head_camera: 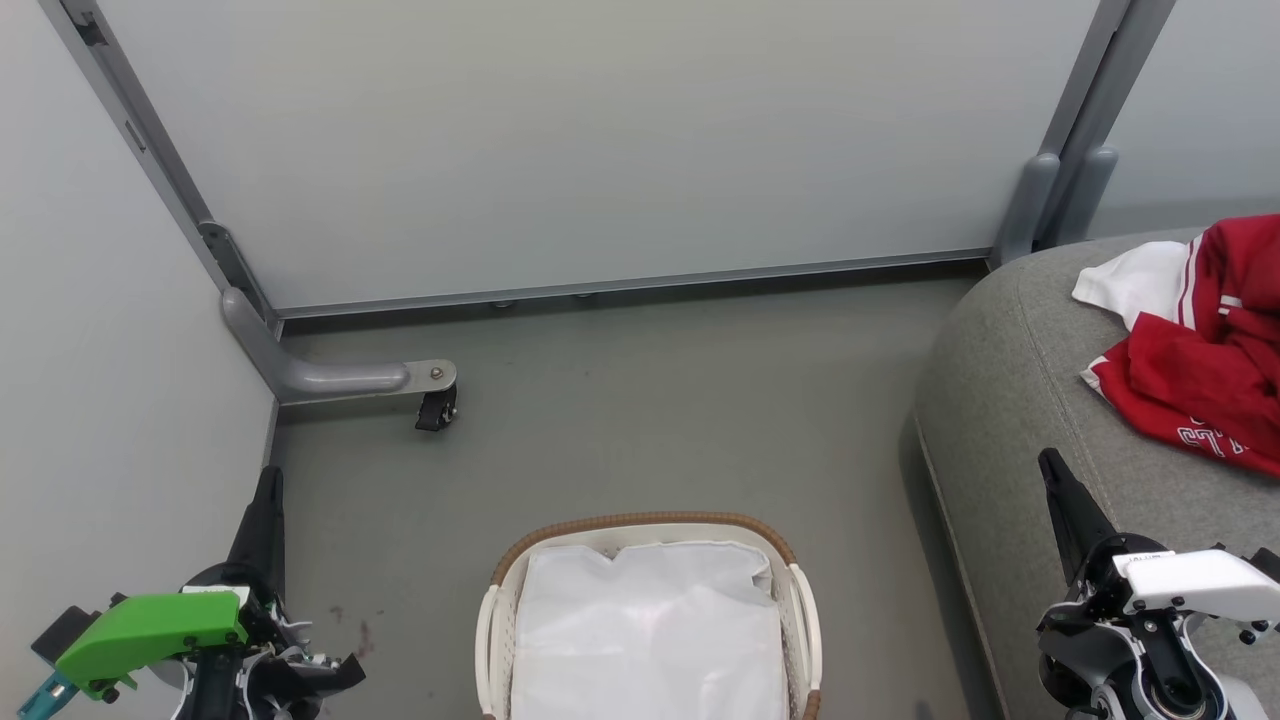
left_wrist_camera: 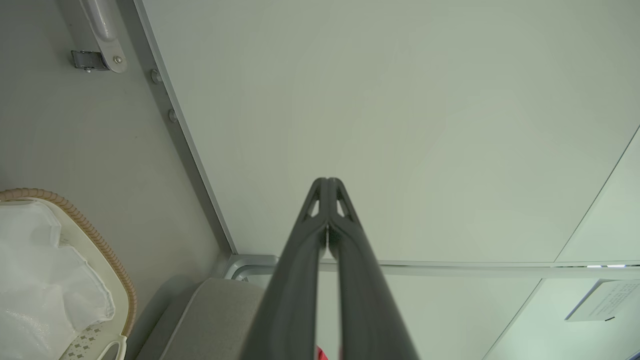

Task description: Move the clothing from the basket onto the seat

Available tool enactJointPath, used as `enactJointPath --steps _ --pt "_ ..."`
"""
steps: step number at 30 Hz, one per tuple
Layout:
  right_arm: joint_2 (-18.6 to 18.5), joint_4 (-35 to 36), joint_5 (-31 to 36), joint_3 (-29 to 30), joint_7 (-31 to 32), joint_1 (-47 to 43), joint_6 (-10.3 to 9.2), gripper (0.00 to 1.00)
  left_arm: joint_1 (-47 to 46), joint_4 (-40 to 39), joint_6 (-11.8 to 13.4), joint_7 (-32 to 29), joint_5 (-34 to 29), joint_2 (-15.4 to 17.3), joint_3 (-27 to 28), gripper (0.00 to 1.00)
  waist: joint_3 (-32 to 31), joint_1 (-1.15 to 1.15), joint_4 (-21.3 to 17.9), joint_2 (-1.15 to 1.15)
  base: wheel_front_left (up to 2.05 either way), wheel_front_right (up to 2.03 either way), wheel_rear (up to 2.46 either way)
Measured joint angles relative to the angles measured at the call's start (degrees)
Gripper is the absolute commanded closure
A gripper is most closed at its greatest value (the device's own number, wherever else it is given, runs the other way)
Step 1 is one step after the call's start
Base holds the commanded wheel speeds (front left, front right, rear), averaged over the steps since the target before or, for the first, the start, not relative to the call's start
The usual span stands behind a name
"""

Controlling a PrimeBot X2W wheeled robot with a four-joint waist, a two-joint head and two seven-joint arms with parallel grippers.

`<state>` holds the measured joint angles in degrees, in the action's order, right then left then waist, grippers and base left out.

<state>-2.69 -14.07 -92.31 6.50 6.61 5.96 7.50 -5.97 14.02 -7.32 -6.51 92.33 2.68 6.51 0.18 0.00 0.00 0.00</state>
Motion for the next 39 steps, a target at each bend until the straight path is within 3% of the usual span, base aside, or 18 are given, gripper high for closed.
enactJointPath --steps 39 --pt "0.0 0.0 0.0 0.0 0.0 0.0 0.00 1.00 0.0 0.0 0.0 0.0 0.0 0.0 0.0 1.00 0.0 0.00 0.0 0.00 0.00 0.00 0.00"
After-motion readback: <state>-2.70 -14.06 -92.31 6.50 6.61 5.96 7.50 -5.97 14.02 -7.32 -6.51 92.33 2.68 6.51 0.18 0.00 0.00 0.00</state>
